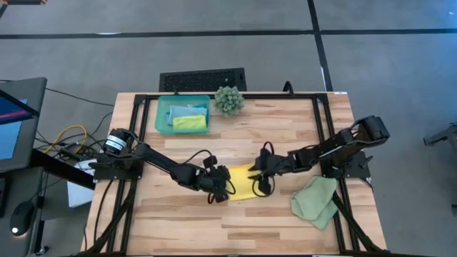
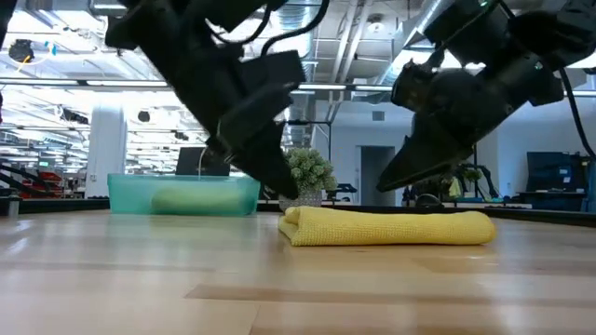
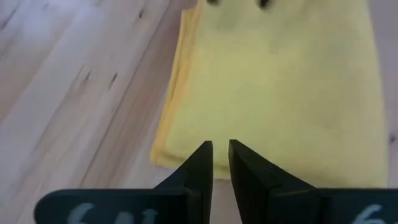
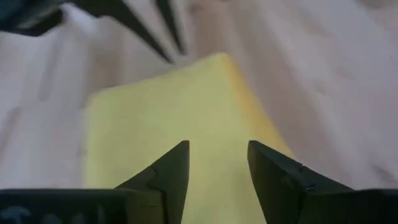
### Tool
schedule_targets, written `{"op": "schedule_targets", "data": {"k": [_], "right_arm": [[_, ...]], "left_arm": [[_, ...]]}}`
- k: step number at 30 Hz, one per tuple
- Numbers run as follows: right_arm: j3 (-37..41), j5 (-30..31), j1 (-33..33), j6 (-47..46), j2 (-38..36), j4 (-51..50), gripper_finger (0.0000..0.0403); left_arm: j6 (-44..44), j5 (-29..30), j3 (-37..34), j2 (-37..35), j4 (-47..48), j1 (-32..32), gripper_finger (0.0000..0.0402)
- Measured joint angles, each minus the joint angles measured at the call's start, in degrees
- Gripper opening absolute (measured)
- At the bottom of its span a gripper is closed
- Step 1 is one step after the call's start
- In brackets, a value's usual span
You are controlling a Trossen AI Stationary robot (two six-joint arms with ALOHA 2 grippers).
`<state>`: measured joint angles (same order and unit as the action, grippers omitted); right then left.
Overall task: Fold microfiber towels
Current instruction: Fold the yellow microfiber cloth
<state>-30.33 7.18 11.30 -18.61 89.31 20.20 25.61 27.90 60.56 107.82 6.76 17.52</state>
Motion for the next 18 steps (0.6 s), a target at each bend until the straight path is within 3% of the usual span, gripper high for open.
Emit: {"op": "schedule_targets", "data": {"k": [3,9,18], "right_arm": [[0.0,-2.5,1.8,1.7,2.2,5.4,0.0180],[-2.9,-1.4,2.8,-0.1,9.9,18.2,0.0160],[-15.0,-1.3,-3.4,8.7,19.2,9.6,0.0123]], "left_arm": [[0.9,-1.0,0.8,-0.1,2.3,0.0,0.0045],[3.9,-3.1,-0.9,0.0,5.9,-0.5,0.0045],[4.1,1.3,-5.8,0.1,-2.1,-1.1,0.0045]]}}
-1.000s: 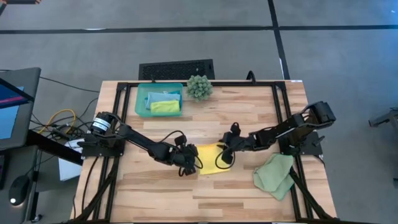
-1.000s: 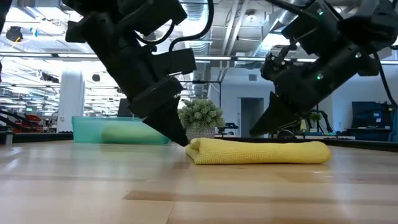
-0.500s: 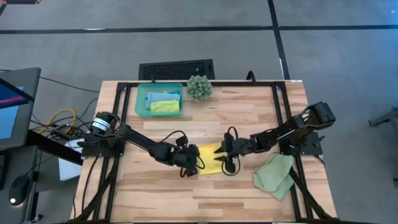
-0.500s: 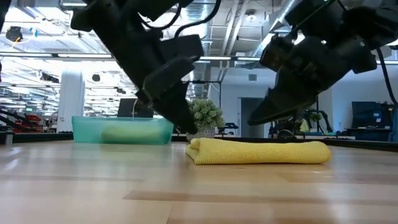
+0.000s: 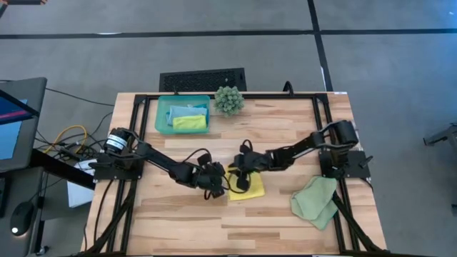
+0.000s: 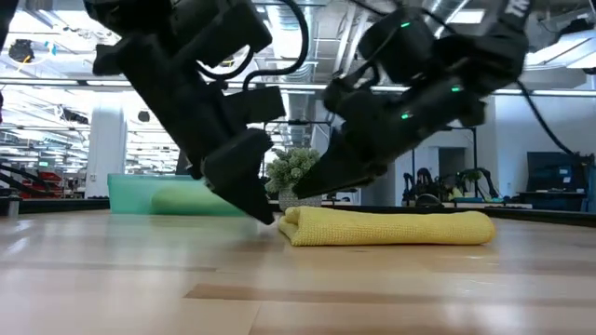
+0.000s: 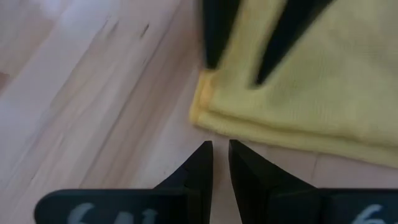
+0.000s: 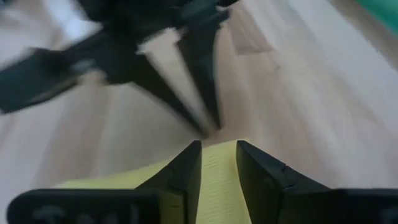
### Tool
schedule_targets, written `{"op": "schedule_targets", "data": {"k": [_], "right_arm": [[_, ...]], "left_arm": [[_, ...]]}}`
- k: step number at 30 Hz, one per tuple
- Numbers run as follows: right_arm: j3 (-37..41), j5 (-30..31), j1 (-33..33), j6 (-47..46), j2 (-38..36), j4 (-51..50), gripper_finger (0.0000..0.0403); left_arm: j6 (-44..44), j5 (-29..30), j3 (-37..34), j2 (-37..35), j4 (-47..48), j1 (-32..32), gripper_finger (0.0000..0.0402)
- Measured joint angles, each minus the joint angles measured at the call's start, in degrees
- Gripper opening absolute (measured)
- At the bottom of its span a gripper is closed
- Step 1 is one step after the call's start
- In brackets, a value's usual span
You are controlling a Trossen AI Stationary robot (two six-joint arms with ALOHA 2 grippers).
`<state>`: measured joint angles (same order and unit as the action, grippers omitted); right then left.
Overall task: Fold microfiber towels
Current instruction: Fold the yellow microfiber cloth
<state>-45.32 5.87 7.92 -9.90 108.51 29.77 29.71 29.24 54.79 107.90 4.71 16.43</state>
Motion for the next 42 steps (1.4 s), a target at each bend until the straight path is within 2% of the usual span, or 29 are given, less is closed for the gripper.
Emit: {"op": "schedule_targets", "data": {"k": [4,10,21,31,42], "right_arm": [[-2.9,-2.9,-2.0,4.2,0.6,-6.0,0.0120],[-4.3,-6.5,-2.6,6.6,1.5,-6.3,0.0117],[-4.4,-6.4,-2.6,8.5,2.7,-7.1,0.0031],[-4.3,-5.6,-2.3,10.5,3.8,-7.1,0.0006],[-4.4,-5.8,-2.3,11.5,1.4,-6.4,0.0002]], "left_arm": [[-1.2,0.0,-1.3,0.0,-3.1,-0.2,0.0045],[-2.2,0.5,-3.8,0.0,-8.4,-0.7,0.0045],[-2.5,0.6,-4.3,0.0,-9.7,-0.8,0.0045],[-2.5,0.5,-4.3,0.0,-9.9,-0.8,0.0045],[-2.5,0.5,-4.3,0.0,-9.8,-0.8,0.0045]]}}
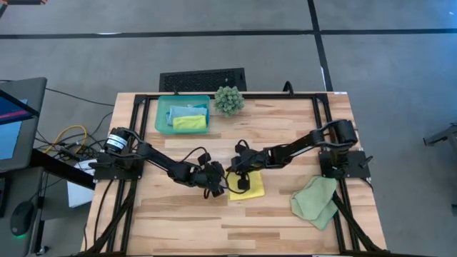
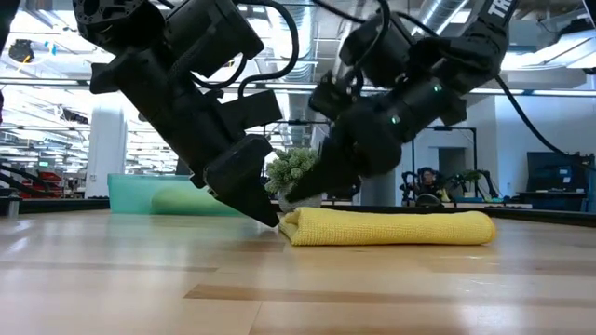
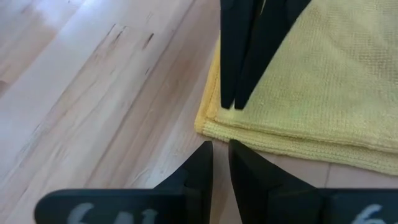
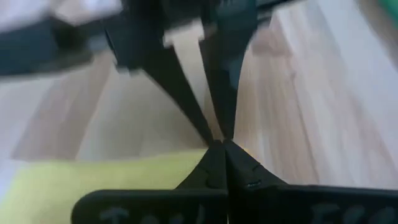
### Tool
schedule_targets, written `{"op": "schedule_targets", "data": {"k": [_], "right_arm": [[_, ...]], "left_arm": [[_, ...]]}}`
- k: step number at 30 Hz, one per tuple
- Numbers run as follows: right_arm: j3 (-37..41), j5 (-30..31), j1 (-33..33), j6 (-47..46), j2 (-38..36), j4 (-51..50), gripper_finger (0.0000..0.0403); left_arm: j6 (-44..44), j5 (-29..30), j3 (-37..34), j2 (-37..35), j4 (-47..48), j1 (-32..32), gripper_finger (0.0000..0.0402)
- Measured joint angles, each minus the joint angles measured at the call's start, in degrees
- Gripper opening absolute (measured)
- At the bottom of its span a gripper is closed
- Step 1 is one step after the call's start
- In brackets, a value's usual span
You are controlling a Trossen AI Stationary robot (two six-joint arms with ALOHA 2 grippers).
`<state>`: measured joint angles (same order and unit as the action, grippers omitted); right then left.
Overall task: Fold microfiber towels
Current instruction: Fold the yellow microfiber cloth
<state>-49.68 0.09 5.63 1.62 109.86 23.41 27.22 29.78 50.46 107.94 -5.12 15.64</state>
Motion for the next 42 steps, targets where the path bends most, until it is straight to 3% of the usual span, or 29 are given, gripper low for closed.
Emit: {"op": "schedule_targets", "data": {"k": [7,14,18,21,29,42], "right_arm": [[0.0,-0.7,0.0,-0.4,-1.9,-0.3,0.0017],[-0.1,-0.4,-1.0,-0.4,1.2,0.8,0.0128],[0.0,-0.2,-1.4,-0.1,2.1,0.5,0.0156],[-0.1,-0.2,-1.1,0.7,2.1,0.8,0.0134],[0.0,-0.2,-1.1,1.8,2.1,-0.4,0.0010],[-3.4,-0.2,0.5,2.0,1.8,-0.4,0.0015]], "left_arm": [[0.0,0.0,0.0,0.0,0.0,0.0,0.0045],[0.0,0.0,0.0,0.0,0.0,0.0,0.0045],[0.0,0.0,0.0,0.0,-0.3,0.0,0.0045],[0.0,0.0,0.0,0.0,-0.4,0.0,0.0045],[0.3,0.0,0.0,0.0,-0.4,0.0,0.0045],[0.4,0.0,0.0,0.0,-0.4,0.0,0.0045]]}}
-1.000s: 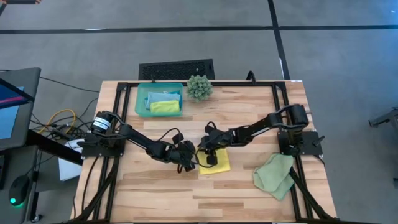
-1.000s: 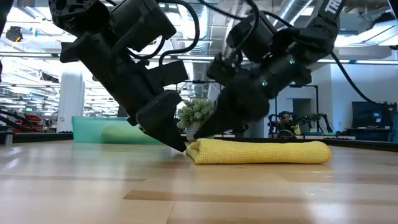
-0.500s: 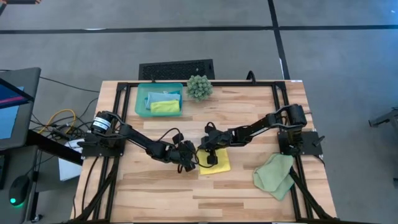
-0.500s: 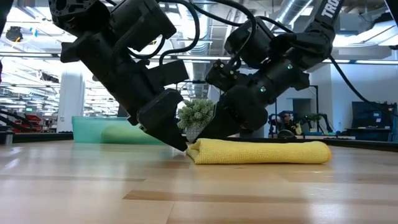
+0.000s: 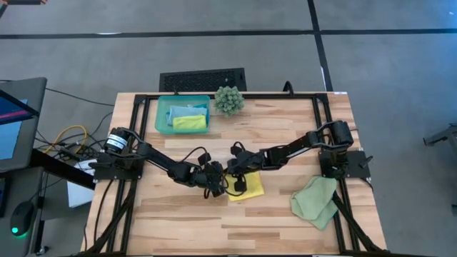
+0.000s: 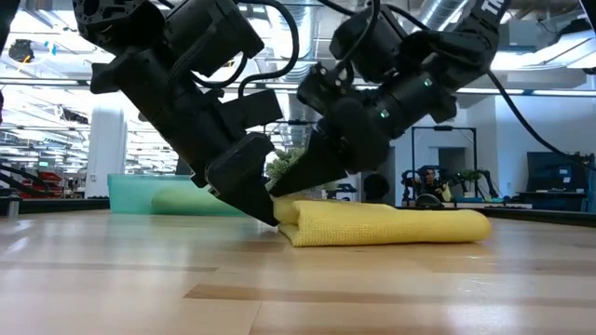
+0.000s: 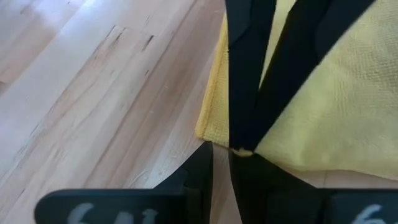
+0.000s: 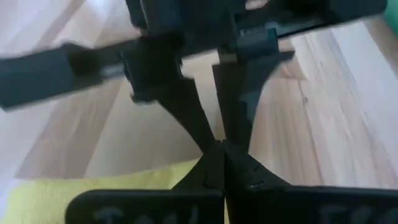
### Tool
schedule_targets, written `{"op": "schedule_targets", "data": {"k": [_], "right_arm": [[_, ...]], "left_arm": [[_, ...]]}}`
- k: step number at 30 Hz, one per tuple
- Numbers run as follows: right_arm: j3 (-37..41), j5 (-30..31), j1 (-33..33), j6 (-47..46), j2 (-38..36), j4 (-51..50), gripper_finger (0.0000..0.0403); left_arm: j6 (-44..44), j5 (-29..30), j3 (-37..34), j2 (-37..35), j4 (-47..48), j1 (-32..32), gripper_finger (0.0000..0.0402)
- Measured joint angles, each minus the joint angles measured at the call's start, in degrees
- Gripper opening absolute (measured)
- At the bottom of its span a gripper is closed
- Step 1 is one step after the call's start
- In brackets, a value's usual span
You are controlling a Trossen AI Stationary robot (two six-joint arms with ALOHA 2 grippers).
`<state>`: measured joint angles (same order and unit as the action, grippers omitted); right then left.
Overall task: Fold microfiber towels
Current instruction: Fold the yellow microfiber cloth
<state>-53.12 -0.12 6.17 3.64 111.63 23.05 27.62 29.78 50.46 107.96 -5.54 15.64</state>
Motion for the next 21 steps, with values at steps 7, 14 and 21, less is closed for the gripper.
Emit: {"op": "schedule_targets", "data": {"k": [7,14,21], "right_arm": [[-0.9,2.7,-0.3,-1.2,0.0,-1.6,0.0005],[-0.9,6.4,-0.1,-3.7,0.0,-7.8,0.0008],[-0.9,6.2,0.2,-3.8,0.0,-7.6,0.0010]], "left_arm": [[0.0,0.0,0.0,0.0,0.0,0.0,0.0045],[0.0,0.1,0.0,0.0,0.0,0.0,0.0045],[0.0,0.3,0.0,0.0,0.0,0.0,0.0045]]}}
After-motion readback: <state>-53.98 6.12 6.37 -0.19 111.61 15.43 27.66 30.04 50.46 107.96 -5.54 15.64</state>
